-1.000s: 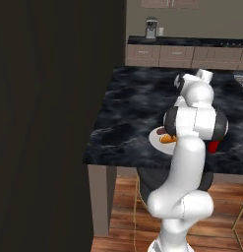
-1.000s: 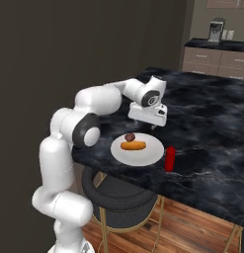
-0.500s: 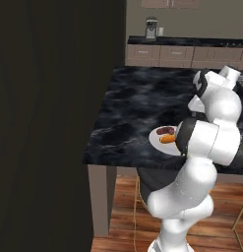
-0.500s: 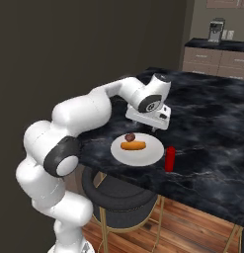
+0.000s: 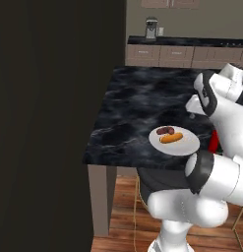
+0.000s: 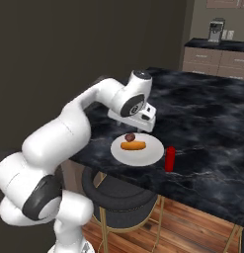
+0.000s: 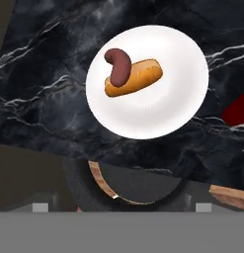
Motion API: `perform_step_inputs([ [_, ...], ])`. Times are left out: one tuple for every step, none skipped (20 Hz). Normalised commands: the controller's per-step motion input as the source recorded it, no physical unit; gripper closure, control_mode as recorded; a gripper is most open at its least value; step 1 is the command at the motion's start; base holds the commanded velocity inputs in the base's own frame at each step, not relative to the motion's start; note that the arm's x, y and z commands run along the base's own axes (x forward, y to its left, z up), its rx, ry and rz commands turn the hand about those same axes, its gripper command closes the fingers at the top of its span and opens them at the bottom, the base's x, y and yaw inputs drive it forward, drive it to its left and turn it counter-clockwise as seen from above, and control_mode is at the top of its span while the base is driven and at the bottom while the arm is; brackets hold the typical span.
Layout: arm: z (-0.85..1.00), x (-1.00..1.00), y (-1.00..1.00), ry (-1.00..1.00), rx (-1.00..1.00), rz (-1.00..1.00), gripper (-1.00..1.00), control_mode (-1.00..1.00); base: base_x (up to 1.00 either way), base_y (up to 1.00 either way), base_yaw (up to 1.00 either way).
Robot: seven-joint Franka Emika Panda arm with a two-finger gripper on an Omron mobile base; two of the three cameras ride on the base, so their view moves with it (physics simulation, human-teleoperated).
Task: Move the hot dog bun to the plate on the dining table and place the condiment next to that plate. Then navigate to the fridge and take the sausage and place it on the plate as well.
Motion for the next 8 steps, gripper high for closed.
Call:
perform_step_inputs([
  [0.50,-0.56,0.31,0.00,0.00,-0.08,-1.00,-1.00,0.00,0.00,0.00],
  [0.52,-0.57,0.31,0.00,0.00,-0.07,-1.00,-1.00,0.00,0.00,0.00],
  [0.48,-0.58,0.30,0.00,0.01,-0.08,-1.00,-1.00,0.00,0.00,0.00],
  [0.50,-0.60,0.29,0.00,0.02,-0.09,-1.00,-1.00,0.00,0.00,0.00],
  [0.51,-0.58,0.29,0.00,0.01,-0.08,-1.00,-1.00,0.00,0.00,0.00],
  [0.53,-0.61,0.26,0.00,0.00,-0.08,-1.00,-1.00,0.00,0.00,0.00],
  [0.51,-0.64,0.25,0.00,0.00,-0.07,-1.00,-1.00,0.00,0.00,0.00],
  [0.48,-0.69,0.22,0.00,0.00,-0.08,-1.00,-1.00,0.00,0.00,0.00],
])
